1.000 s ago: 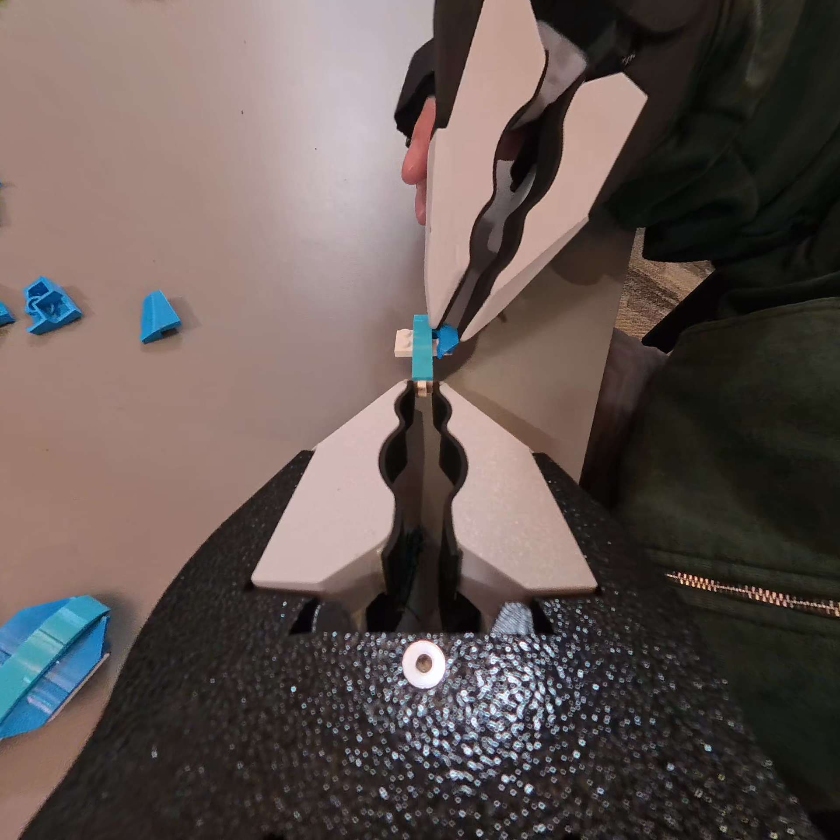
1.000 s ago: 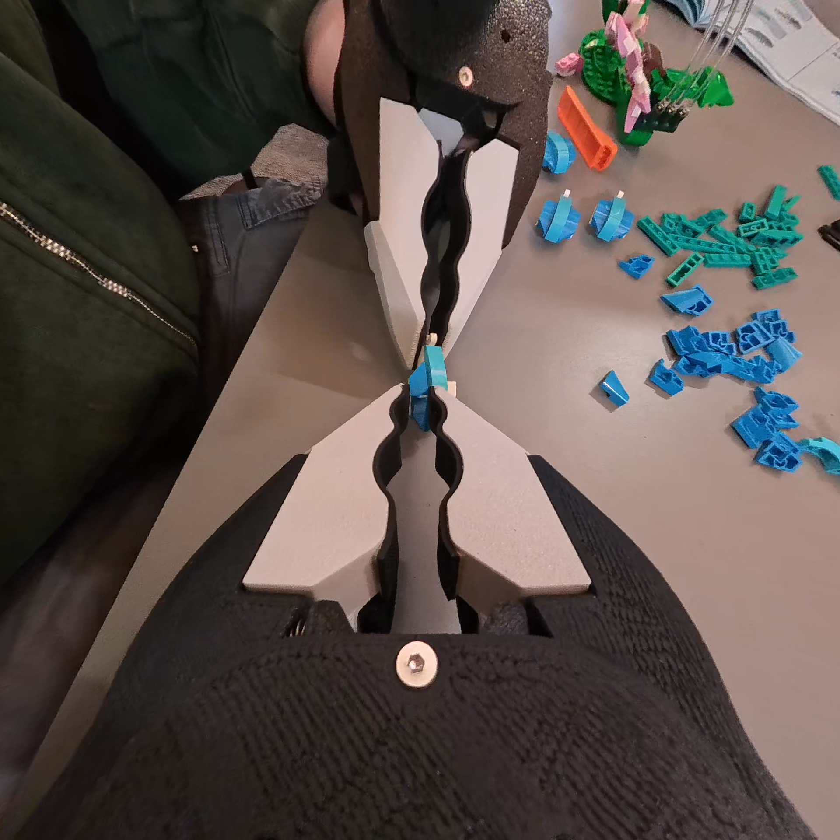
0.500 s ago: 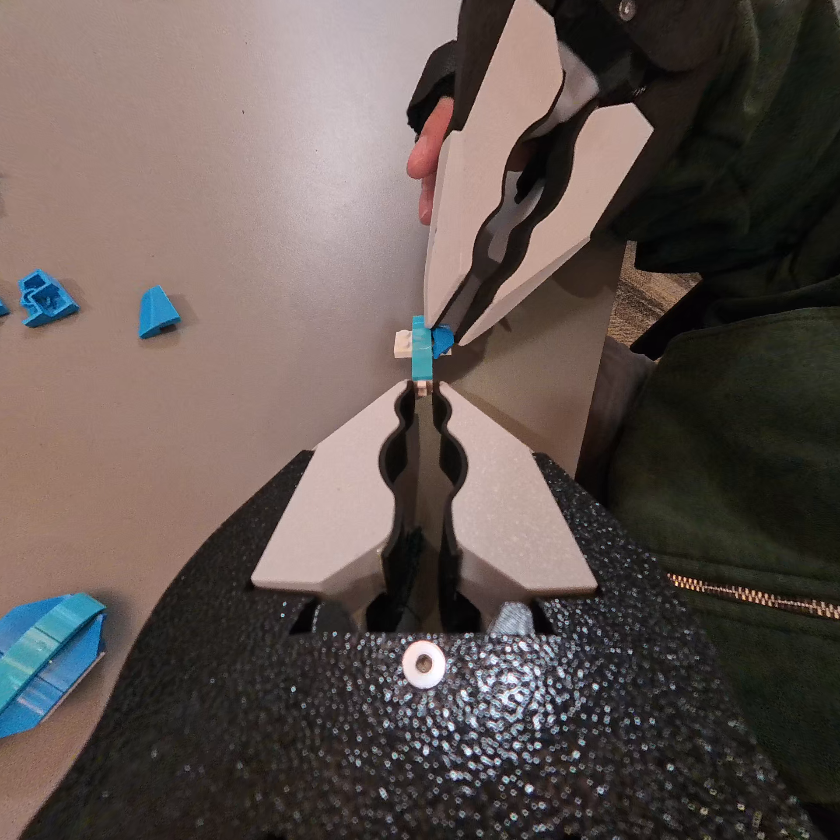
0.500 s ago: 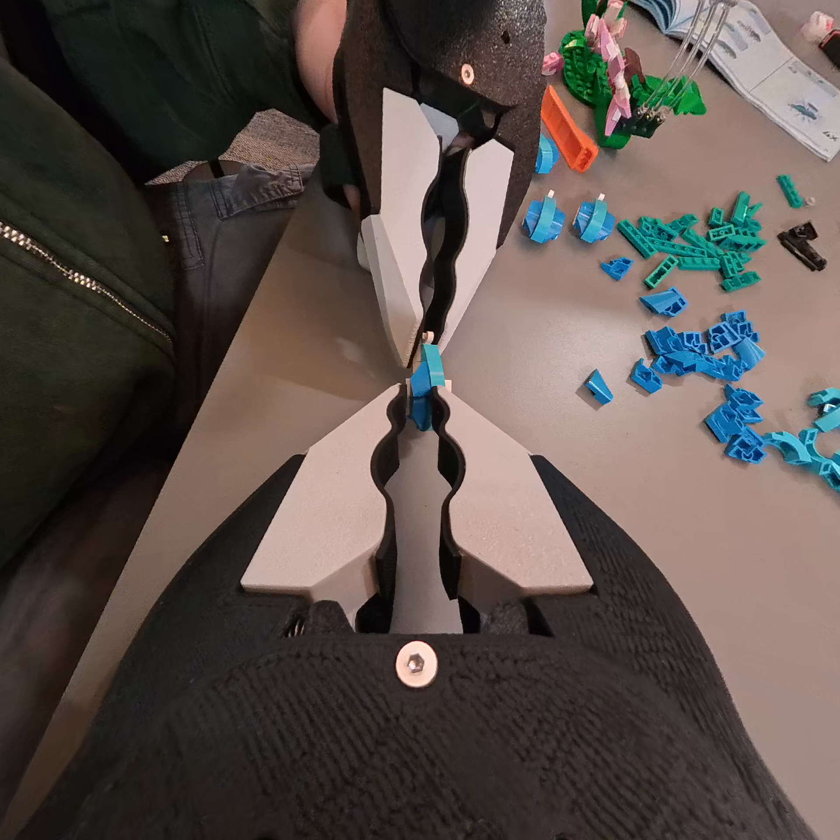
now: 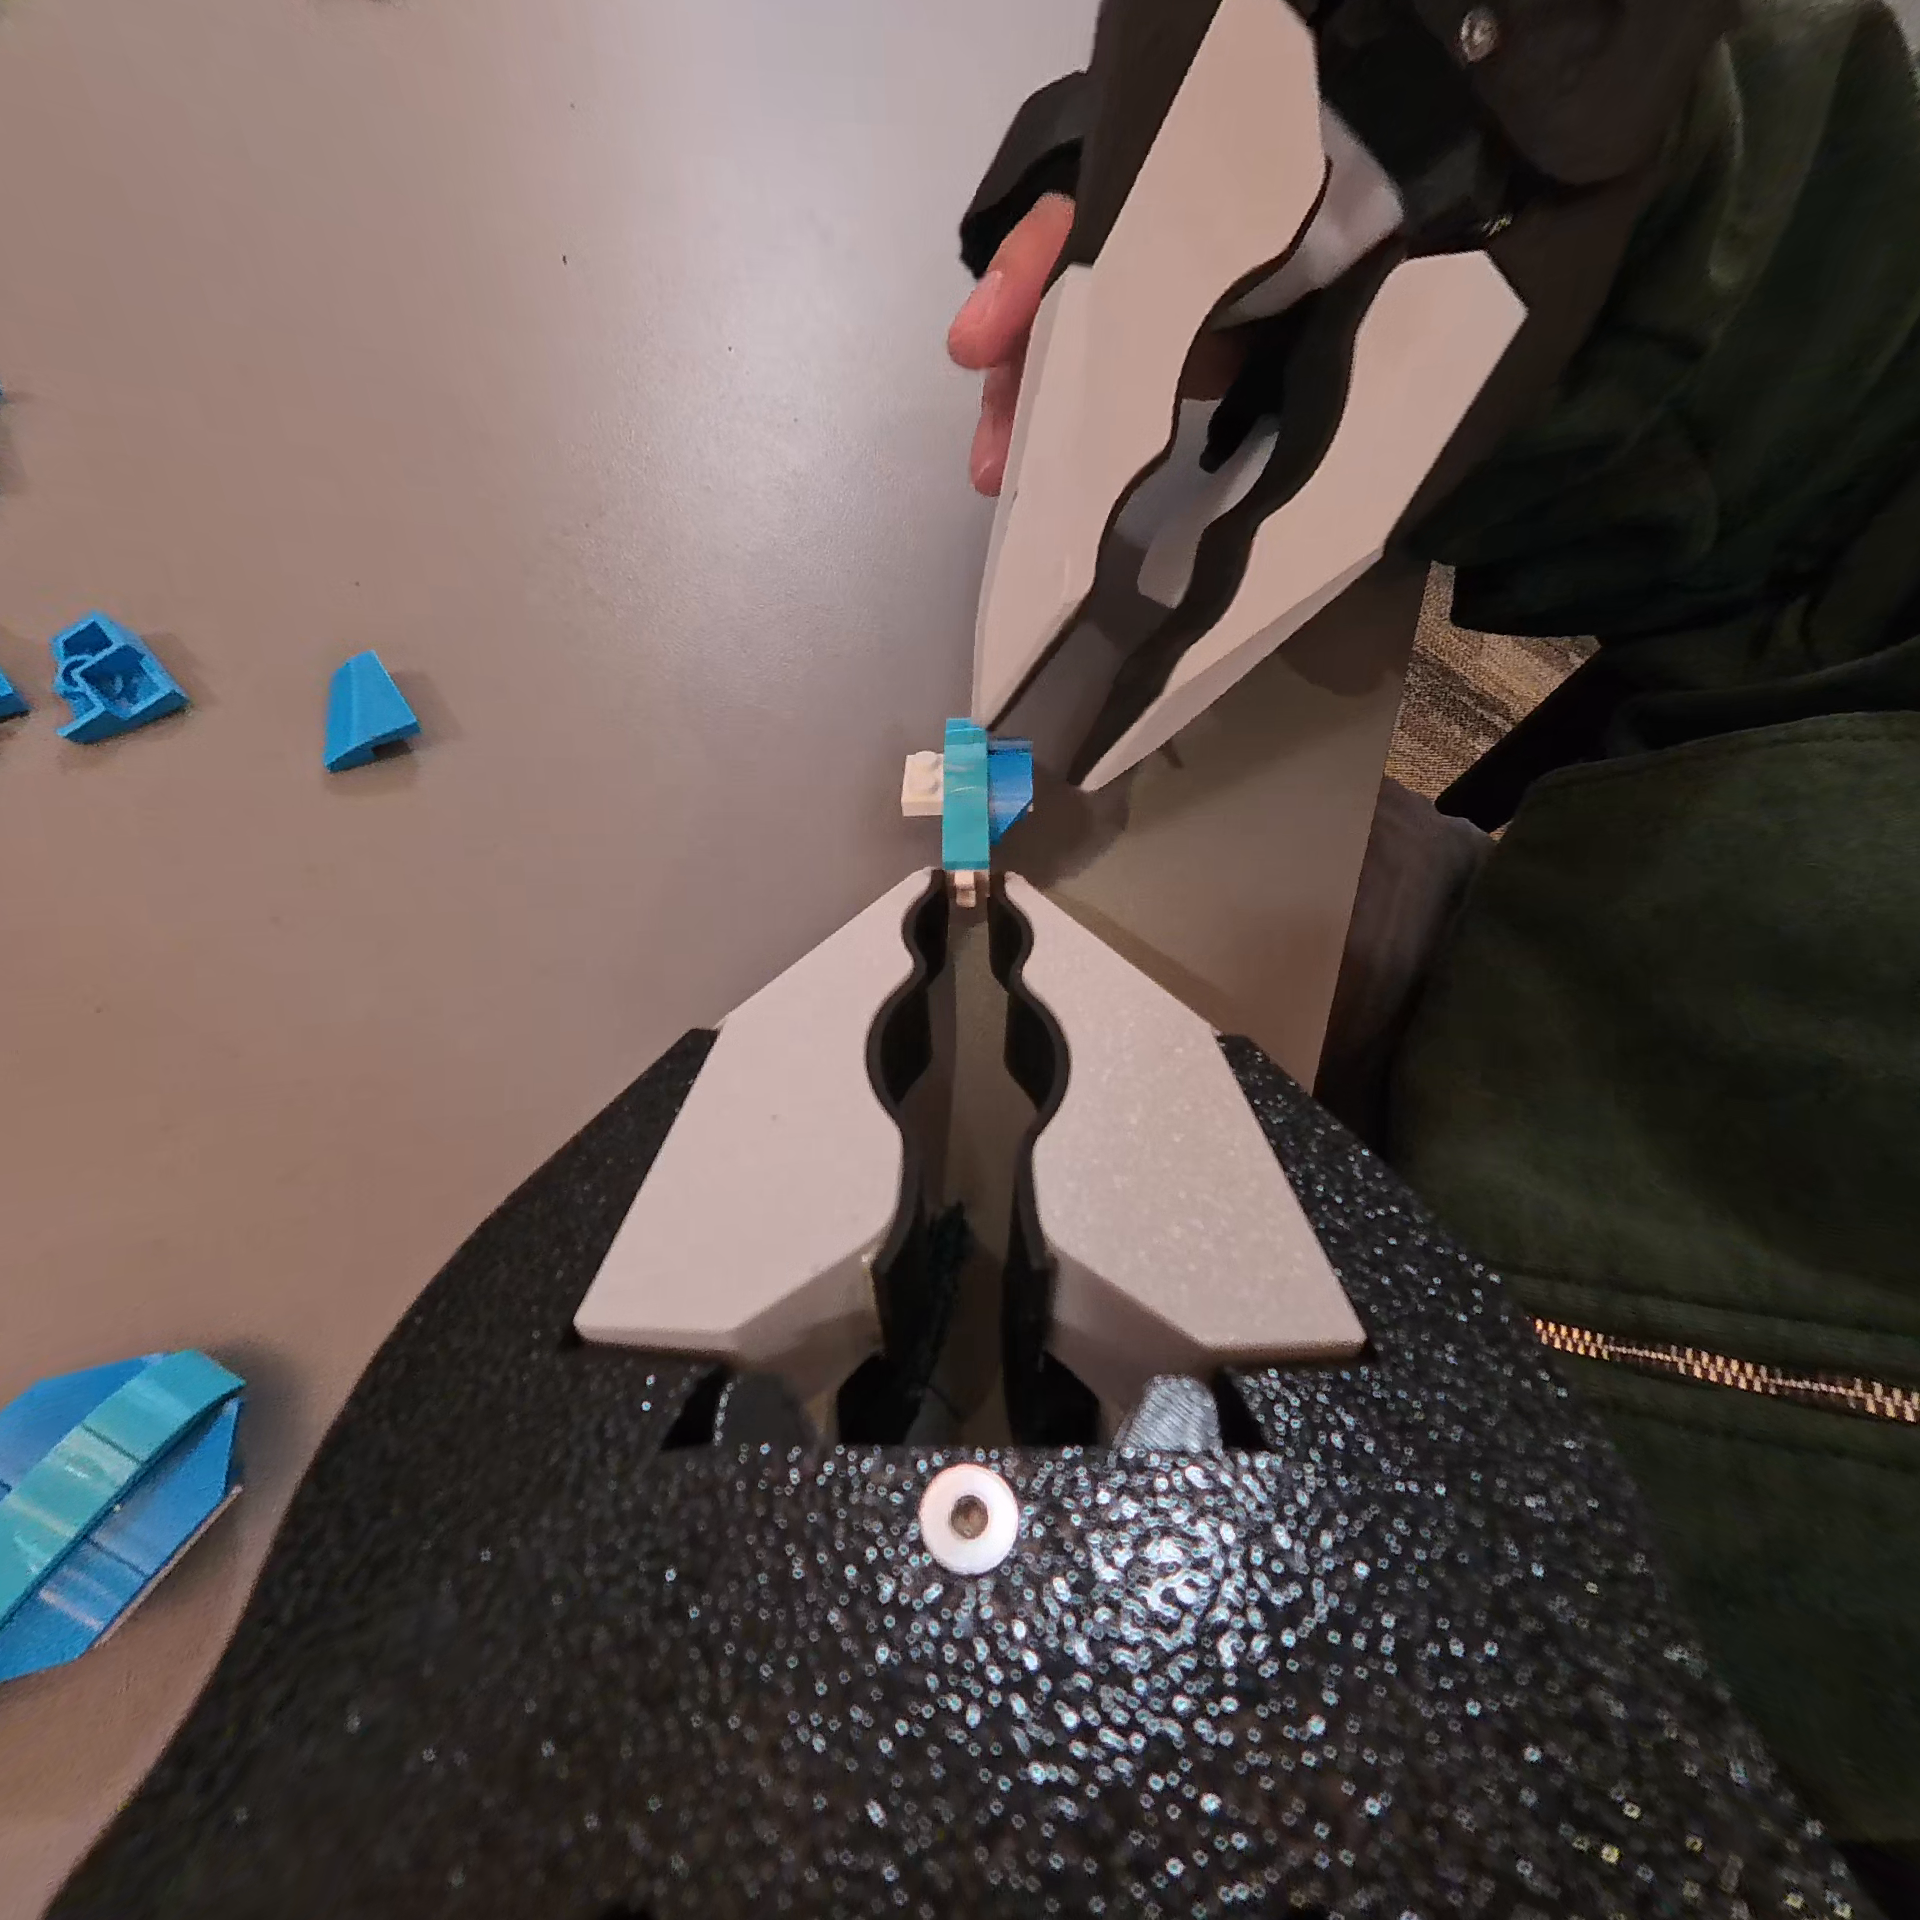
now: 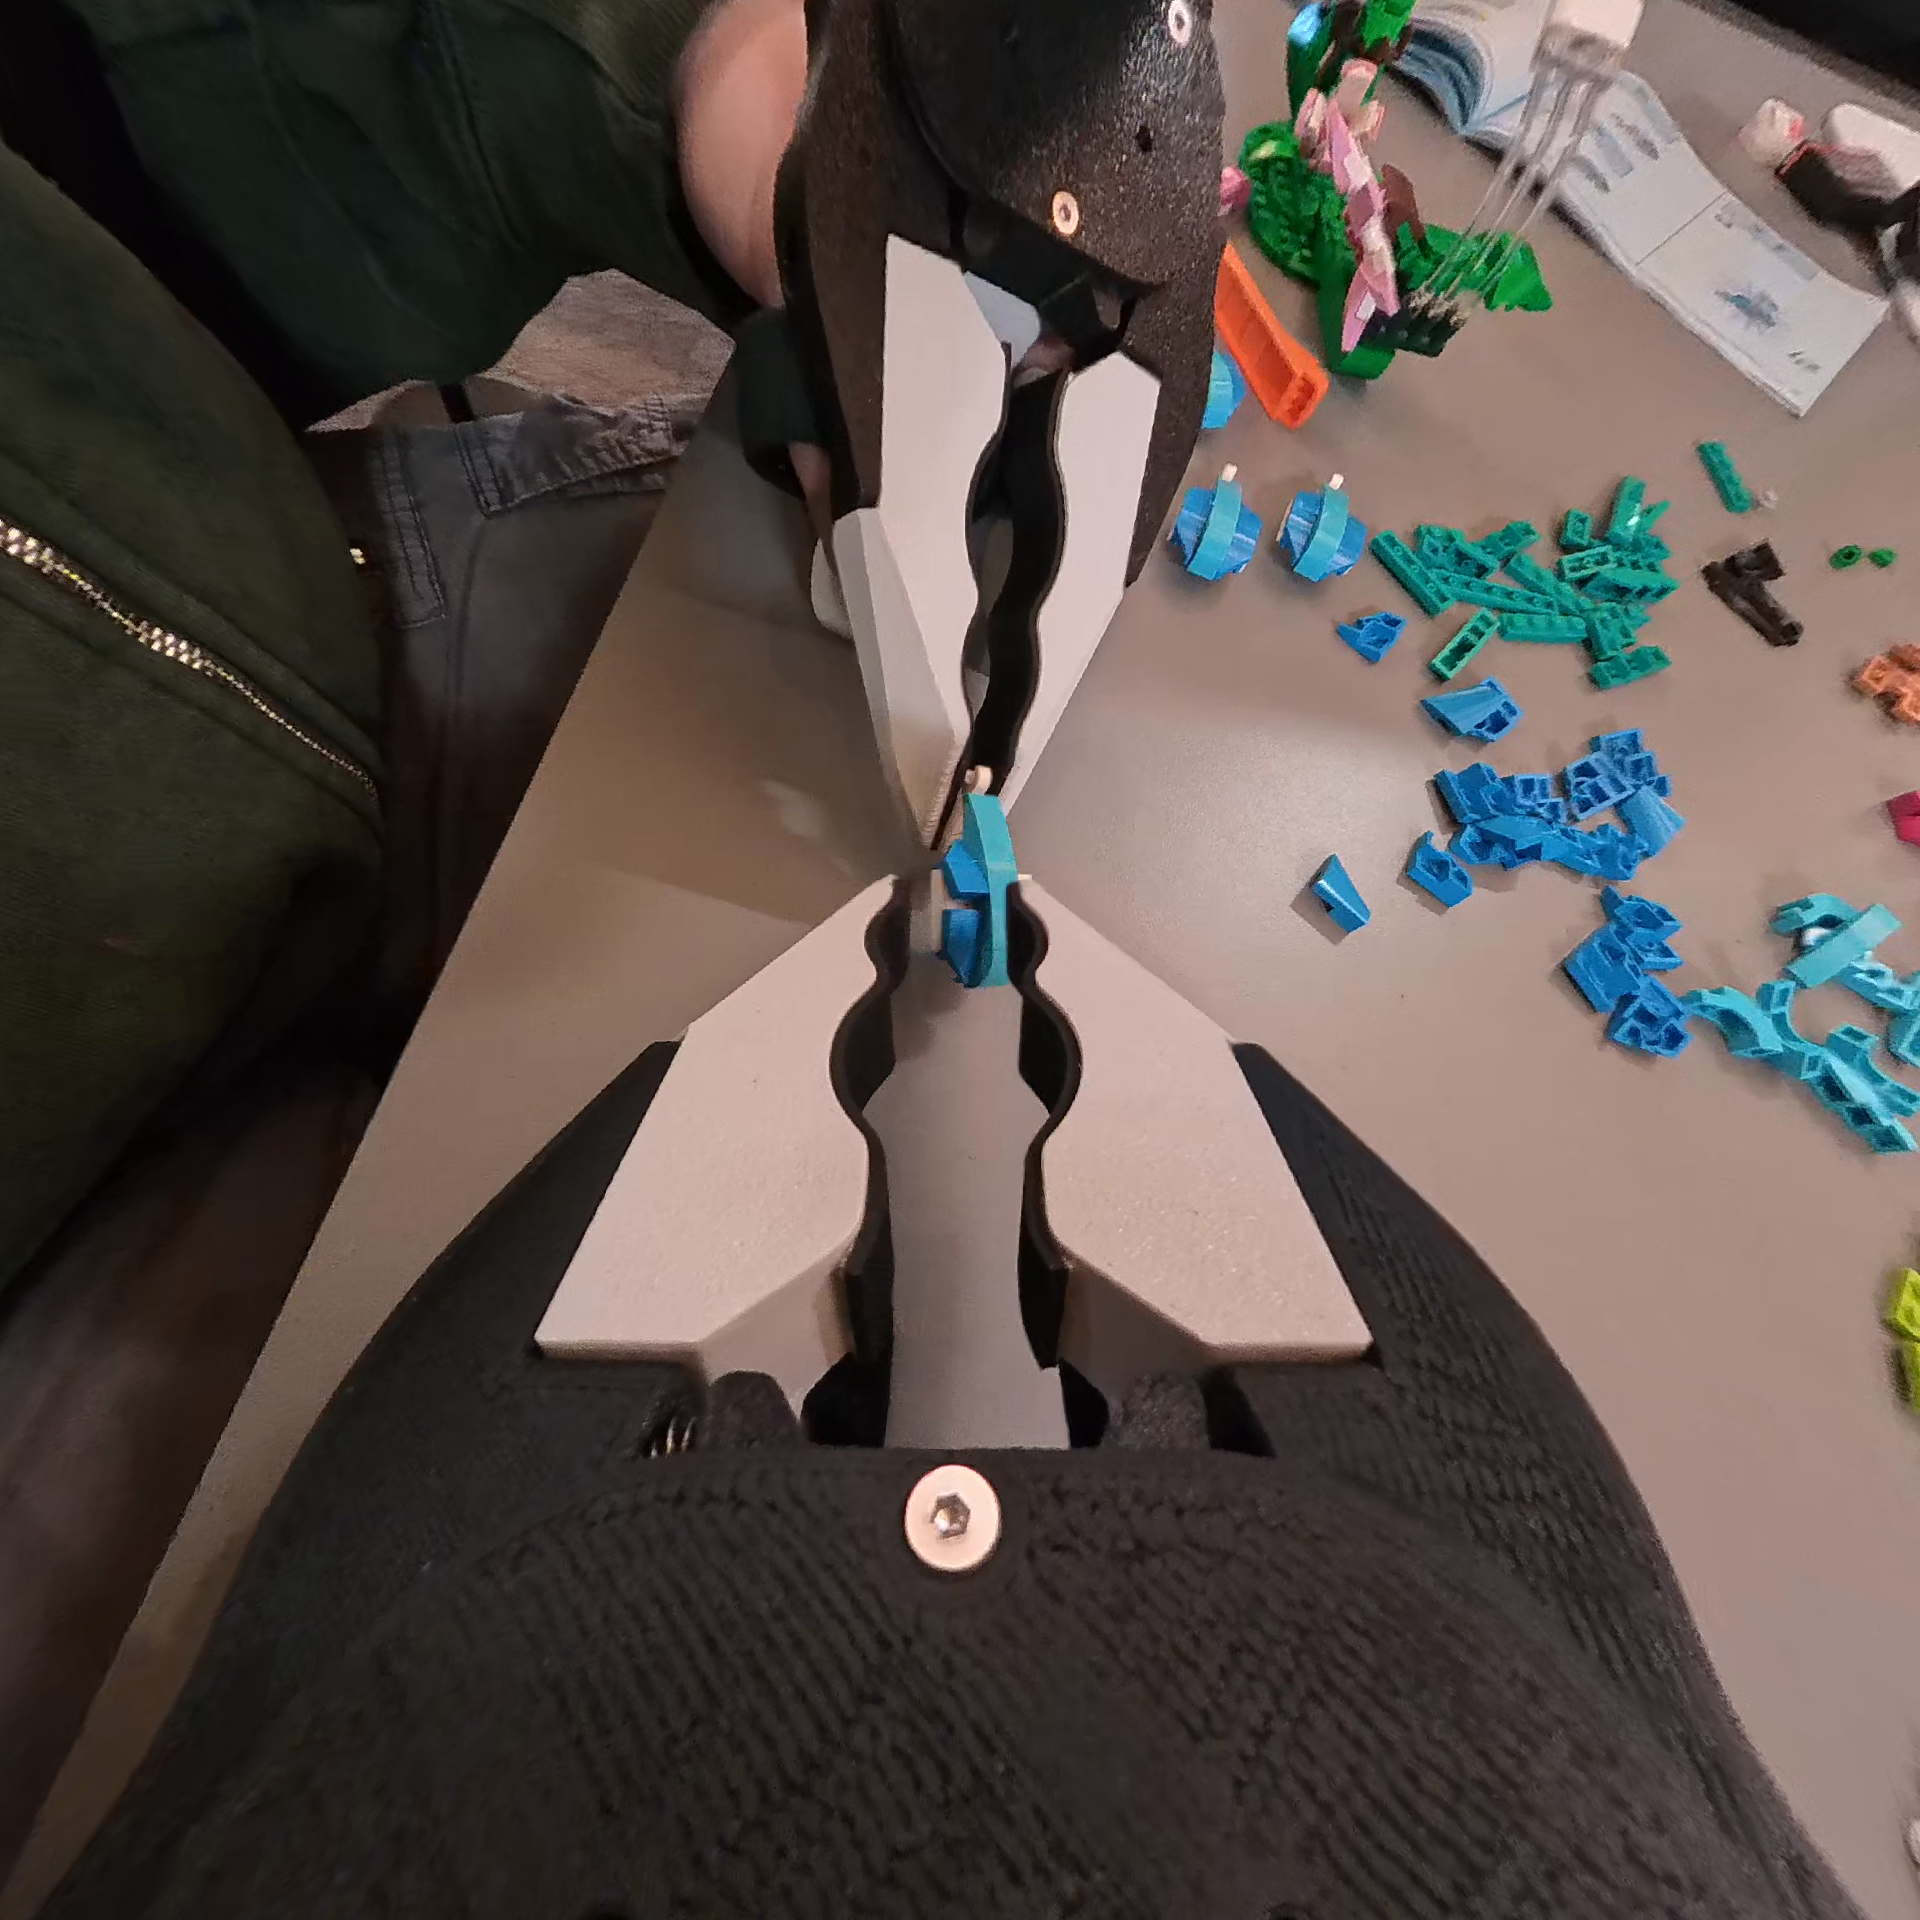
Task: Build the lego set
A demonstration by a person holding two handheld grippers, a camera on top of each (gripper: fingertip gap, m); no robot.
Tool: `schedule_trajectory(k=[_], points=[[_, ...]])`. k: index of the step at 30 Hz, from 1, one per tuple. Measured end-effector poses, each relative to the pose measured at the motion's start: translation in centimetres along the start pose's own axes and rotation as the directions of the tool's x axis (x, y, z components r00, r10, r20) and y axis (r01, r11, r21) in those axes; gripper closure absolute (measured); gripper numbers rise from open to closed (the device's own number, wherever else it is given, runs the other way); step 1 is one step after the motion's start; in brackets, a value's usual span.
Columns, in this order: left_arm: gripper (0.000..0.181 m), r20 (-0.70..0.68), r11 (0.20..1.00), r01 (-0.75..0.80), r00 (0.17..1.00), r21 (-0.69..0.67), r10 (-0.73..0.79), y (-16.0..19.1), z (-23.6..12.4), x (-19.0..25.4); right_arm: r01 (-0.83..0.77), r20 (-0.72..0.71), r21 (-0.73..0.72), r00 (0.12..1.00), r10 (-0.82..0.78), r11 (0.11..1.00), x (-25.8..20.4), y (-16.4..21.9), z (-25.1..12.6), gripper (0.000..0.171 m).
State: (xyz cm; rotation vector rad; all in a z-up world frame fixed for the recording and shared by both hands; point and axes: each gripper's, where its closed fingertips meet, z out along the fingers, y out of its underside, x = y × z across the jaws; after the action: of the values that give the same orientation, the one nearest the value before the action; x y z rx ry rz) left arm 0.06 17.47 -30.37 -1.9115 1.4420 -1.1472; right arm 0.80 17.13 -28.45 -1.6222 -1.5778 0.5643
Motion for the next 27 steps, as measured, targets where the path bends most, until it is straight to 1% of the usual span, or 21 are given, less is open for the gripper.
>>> schedule_trajectory(k=[2,3,4,6,8,10,14,16,21,24,27], points=[[0.176,0.000,1.000,0.006,1.000,0.002,-0.006,0.0,0.0,0.0,0.075,-0.061,0.023,0.995,-0.073,0.997,0.1,-0.5,-0.3,0.144],[0.176,-0.002,1.000,0.009,1.000,0.004,-0.009,0.0,0.0,0.0,0.159,-0.120,0.021,0.981,-0.155,0.987,0.2,-0.7,-0.4,0.141],[0.176,-0.005,1.000,0.013,1.000,0.006,-0.013,0.0,-0.1,0.0,0.264,-0.178,0.004,0.949,-0.259,0.965,0.3,-0.8,-0.5,0.140],[0.176,-0.010,1.000,0.020,1.000,0.012,-0.020,-0.1,-0.1,0.0,0.439,-0.253,-0.077,0.860,-0.443,0.895,0.2,-0.8,-0.3,0.140],[0.176,-0.013,1.000,0.025,1.000,0.017,-0.024,-0.2,-0.2,0.0,0.533,-0.256,-0.153,0.792,-0.554,0.832,-0.1,-0.4,0.2,0.142],[0.176,-0.015,0.999,0.026,1.000,0.018,-0.026,-0.2,-0.2,0.0,0.585,-0.257,-0.192,0.745,-0.616,0.788,-0.2,-0.2,0.6,0.145],[0.176,-0.016,0.999,0.027,1.000,0.017,-0.027,-0.2,-0.2,0.0,0.625,-0.241,-0.251,0.699,-0.674,0.739,-0.3,0.5,1.0,0.148],[0.176,-0.012,0.999,0.030,0.999,0.015,-0.030,-0.1,-0.2,-0.1,0.632,-0.248,-0.264,0.686,-0.685,0.729,-0.2,0.6,1.1,0.150],[0.176,-0.028,0.998,0.046,0.999,0.038,-0.045,-0.4,-0.4,0.0,0.644,-0.301,-0.278,0.646,-0.701,0.713,0.4,0.0,0.8,0.161],[0.176,-0.057,0.994,0.085,0.995,0.074,-0.081,-0.8,-0.7,0.1,0.635,-0.342,-0.280,0.635,-0.693,0.720,0.8,-0.5,0.5,0.163],[0.176,-0.089,0.987,0.121,0.990,0.106,-0.112,-1.2,-1.0,0.1,0.604,-0.377,-0.262,0.654,-0.656,0.753,1.1,-1.1,0.3,0.164]])
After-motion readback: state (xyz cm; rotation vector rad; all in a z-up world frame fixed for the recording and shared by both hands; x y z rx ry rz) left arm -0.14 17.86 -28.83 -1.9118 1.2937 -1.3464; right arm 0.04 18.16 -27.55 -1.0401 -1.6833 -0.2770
